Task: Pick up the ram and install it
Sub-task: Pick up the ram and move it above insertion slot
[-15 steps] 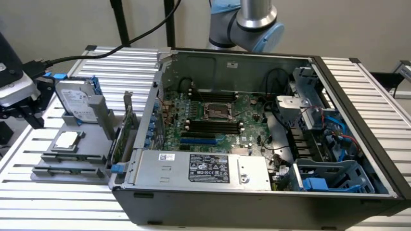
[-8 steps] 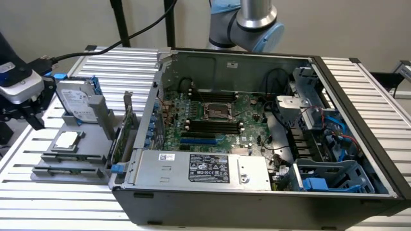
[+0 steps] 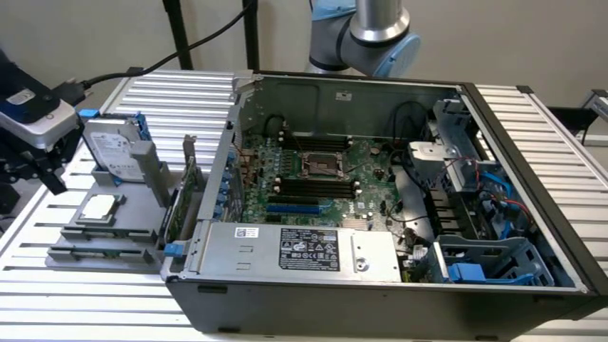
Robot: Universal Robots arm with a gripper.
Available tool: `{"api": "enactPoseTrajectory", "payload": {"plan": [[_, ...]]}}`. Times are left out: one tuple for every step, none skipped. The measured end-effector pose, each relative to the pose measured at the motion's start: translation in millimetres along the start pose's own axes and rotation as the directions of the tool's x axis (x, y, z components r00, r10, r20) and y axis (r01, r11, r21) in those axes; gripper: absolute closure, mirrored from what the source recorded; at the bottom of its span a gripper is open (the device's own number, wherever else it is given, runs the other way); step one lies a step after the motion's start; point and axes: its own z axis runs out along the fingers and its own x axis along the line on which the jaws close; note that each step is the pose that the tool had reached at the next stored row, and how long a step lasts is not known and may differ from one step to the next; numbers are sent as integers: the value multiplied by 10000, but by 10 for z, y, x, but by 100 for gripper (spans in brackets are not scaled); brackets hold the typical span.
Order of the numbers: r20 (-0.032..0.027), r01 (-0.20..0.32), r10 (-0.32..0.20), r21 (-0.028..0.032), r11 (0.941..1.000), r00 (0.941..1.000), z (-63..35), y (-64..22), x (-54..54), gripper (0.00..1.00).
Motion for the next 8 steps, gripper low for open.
{"api": "enactPoseTrajectory", "payload": {"plan": [[-9,176,-176,5,9998,9998,3,0,0,89],[-18,350,-350,11,9994,9994,6,1,0,89],[-27,521,-521,18,9986,9986,9,1,0,89],[-39,692,-691,26,9976,9976,11,1,0,89],[-52,871,-871,38,9962,9962,14,1,1,89],[-64,1026,-1026,48,9947,9947,16,0,1,89],[-77,1203,-1202,61,9927,9927,19,0,1,89],[-89,1362,-1361,71,9907,9907,22,0,1,89]]}}
